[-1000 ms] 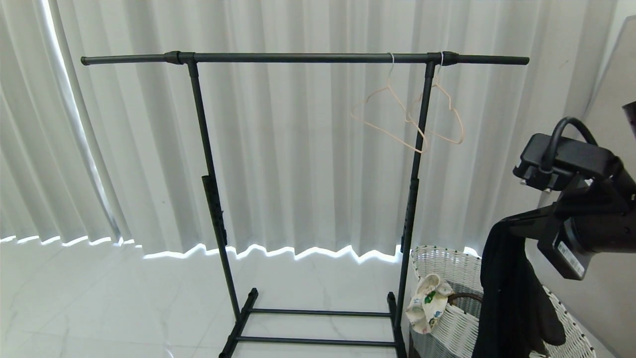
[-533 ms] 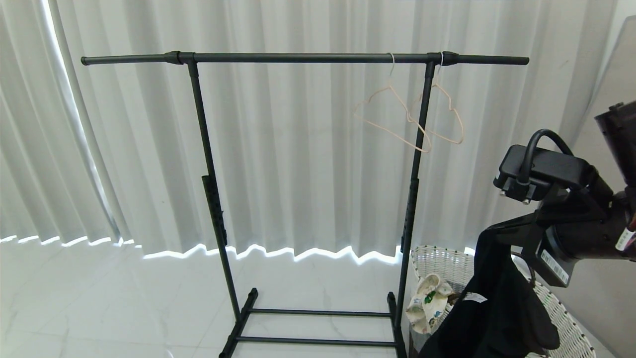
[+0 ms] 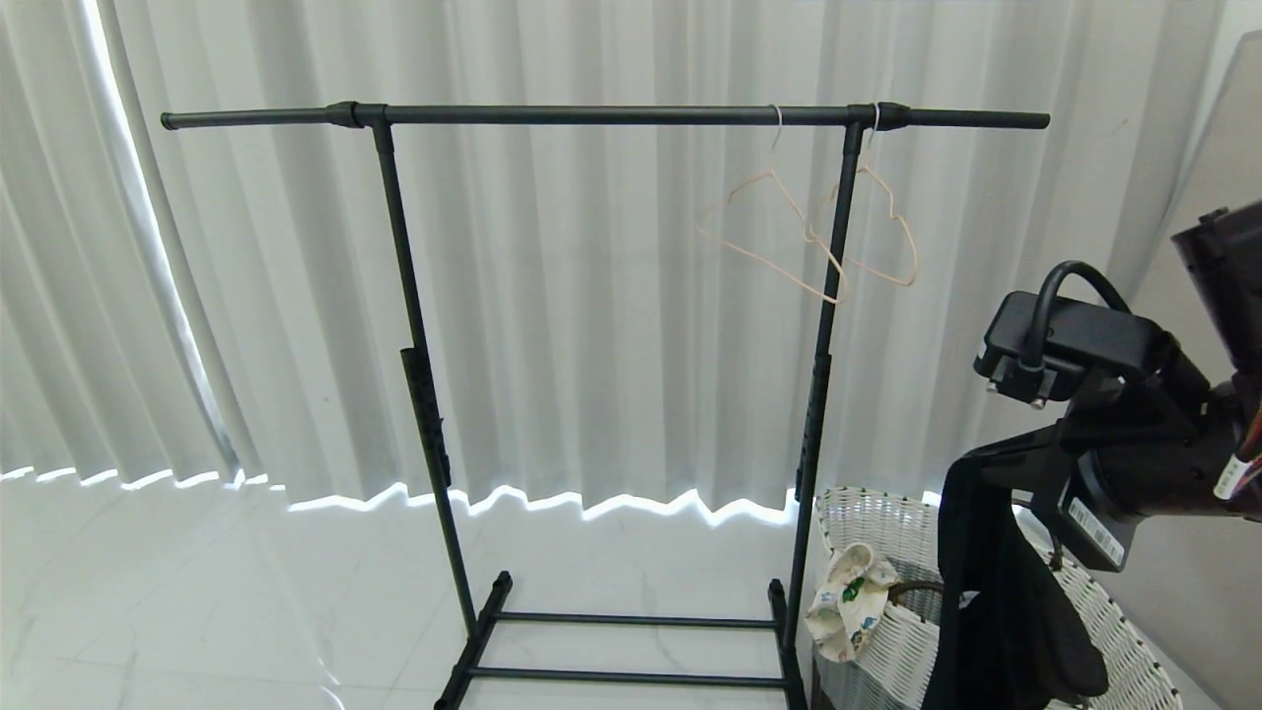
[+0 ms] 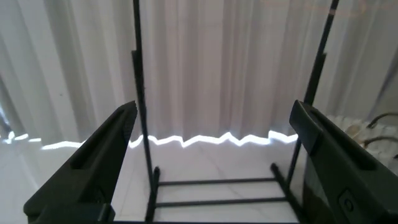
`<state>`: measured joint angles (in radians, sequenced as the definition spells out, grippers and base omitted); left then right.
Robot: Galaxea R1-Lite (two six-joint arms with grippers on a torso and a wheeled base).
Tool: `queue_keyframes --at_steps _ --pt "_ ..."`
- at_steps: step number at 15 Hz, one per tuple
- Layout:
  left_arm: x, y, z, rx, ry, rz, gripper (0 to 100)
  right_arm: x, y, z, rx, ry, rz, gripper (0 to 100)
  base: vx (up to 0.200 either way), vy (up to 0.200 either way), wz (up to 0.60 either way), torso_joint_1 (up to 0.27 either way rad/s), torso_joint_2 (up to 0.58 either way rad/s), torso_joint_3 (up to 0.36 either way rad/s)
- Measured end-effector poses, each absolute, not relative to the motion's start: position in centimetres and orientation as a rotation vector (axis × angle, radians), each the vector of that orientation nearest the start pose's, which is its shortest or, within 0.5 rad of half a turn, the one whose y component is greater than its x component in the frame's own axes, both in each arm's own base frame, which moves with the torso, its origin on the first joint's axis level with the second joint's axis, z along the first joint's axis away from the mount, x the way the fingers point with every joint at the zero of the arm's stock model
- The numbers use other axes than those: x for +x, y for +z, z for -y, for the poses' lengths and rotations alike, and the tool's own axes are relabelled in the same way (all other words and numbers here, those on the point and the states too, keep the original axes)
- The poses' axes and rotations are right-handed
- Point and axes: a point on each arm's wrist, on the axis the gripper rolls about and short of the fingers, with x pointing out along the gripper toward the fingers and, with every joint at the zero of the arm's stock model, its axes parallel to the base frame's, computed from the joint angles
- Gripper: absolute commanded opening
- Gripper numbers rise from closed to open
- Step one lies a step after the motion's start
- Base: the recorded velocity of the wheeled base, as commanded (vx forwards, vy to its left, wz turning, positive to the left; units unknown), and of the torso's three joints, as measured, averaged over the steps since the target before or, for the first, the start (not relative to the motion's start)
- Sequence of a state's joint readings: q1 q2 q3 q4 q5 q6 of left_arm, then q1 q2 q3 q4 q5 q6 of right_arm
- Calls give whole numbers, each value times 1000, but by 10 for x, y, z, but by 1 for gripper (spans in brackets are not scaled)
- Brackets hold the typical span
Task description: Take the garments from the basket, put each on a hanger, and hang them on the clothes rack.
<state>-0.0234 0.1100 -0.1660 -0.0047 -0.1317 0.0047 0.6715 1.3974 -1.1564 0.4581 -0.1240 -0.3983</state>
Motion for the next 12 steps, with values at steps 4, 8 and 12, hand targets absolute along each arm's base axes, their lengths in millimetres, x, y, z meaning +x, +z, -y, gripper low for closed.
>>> queue_keyframes --at_steps 4,8,12 --pt "14 215 5 -52 -238 1 100 170 265 -136 -635 666 -506 0 0 0 0 0 0 0" --pt "98 268 38 -69 -506 -143 100 166 274 -156 -540 706 -421 0 0 0 0 0 0 0" --pt "157 254 121 -11 -797 -362 100 166 286 -177 -479 753 -361 0 0 0 0 0 0 0"
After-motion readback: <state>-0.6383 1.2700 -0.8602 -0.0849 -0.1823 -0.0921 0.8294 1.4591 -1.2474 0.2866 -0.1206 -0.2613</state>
